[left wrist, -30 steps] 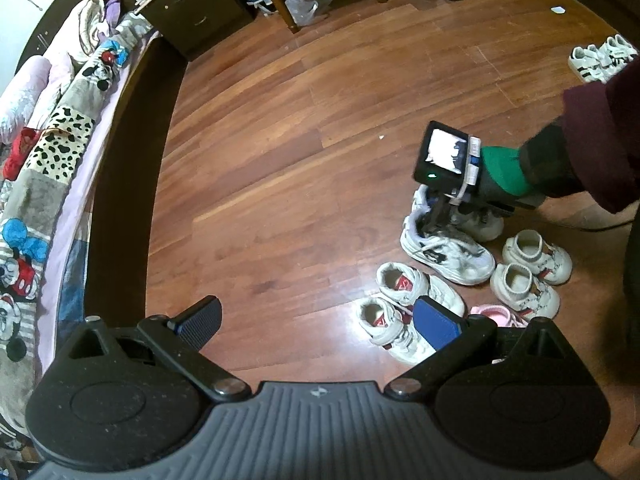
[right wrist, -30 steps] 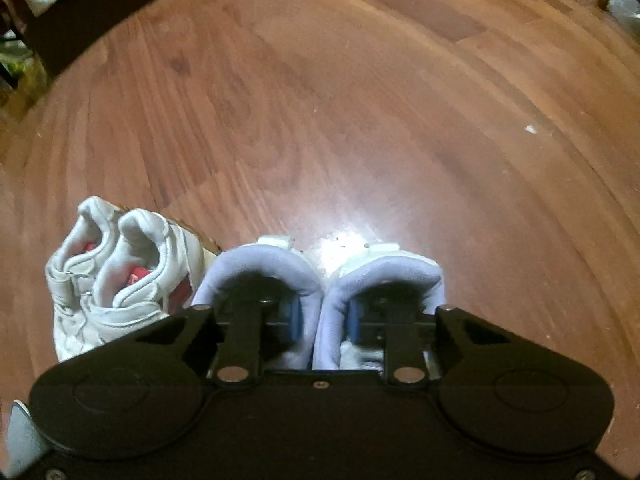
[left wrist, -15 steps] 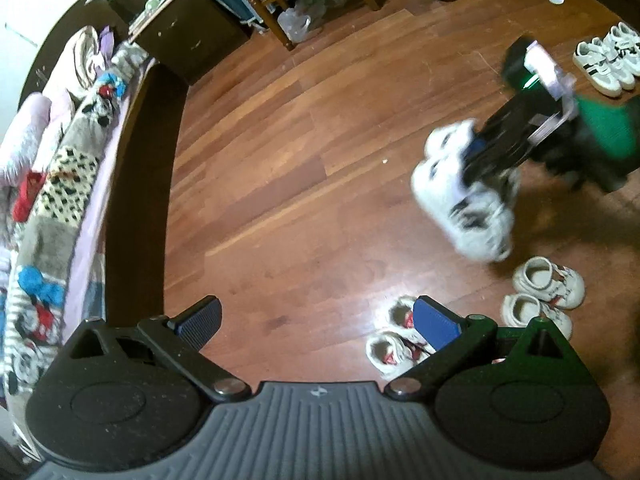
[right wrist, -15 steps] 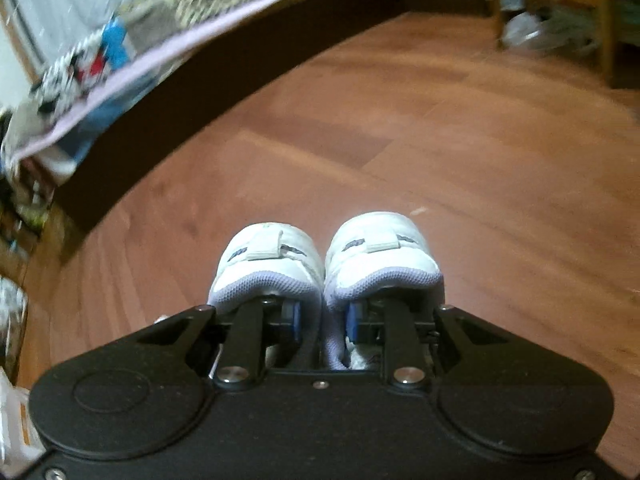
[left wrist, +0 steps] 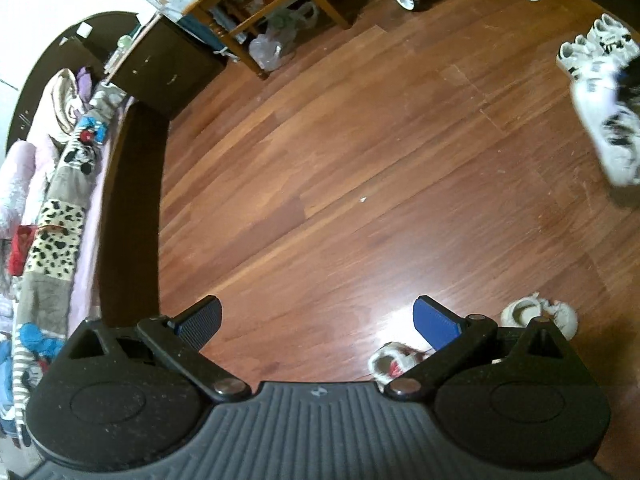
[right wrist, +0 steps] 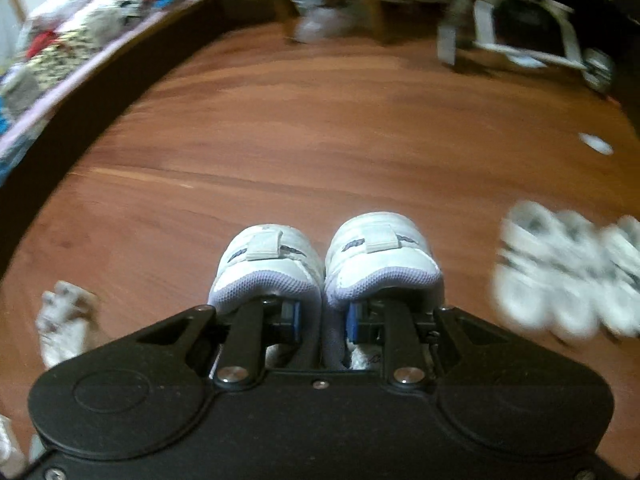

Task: Organize scattered shoes
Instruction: 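Carry the lavender-lined pair with the right tool in front of the placed pairs and release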

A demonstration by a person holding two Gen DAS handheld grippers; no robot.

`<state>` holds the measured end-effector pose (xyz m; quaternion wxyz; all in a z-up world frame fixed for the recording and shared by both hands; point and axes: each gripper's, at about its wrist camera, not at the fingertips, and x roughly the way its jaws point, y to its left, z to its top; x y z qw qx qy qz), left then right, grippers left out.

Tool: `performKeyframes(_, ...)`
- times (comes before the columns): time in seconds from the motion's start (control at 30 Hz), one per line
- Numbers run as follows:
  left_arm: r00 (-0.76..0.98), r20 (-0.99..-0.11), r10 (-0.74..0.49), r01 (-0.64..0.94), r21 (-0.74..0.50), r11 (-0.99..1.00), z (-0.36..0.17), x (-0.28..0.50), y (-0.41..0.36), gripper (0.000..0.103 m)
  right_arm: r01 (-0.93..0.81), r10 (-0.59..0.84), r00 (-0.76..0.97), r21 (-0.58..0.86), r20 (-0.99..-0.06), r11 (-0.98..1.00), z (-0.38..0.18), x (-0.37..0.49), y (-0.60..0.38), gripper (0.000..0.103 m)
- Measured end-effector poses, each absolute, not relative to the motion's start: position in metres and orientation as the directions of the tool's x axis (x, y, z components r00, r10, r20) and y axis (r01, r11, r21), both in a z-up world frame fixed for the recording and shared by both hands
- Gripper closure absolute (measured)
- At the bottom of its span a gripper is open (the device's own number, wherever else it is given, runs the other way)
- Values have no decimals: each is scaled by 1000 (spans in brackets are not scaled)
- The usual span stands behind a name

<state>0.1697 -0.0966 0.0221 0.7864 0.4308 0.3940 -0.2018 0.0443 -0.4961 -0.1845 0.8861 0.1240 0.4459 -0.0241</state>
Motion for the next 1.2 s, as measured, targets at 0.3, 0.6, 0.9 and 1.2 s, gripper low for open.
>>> performKeyframes(0.3, 571, -820, 41, 683, 501, 532, 2, 173, -116, 1, 363, -115, 442, 60, -890, 930, -223, -71, -624, 82)
performKeyframes(0.6, 524, -849, 66, 698, 473, 538, -15, 172, -122, 0, 442, -171, 285, -29, -943, 897, -264, -103, -699, 82)
performKeyframes(0.9, 480, -869, 123, 700, 463, 544, -35, 176, -116, 1, 458, -156, 274, -14, -949, 889, -294, -49, -741, 82)
performKeyframes(1.2, 457, -880, 129, 712, 449, 540, -43, 178, -121, 1, 483, -155, 251, -15, -956, 875, -297, -9, -757, 82)
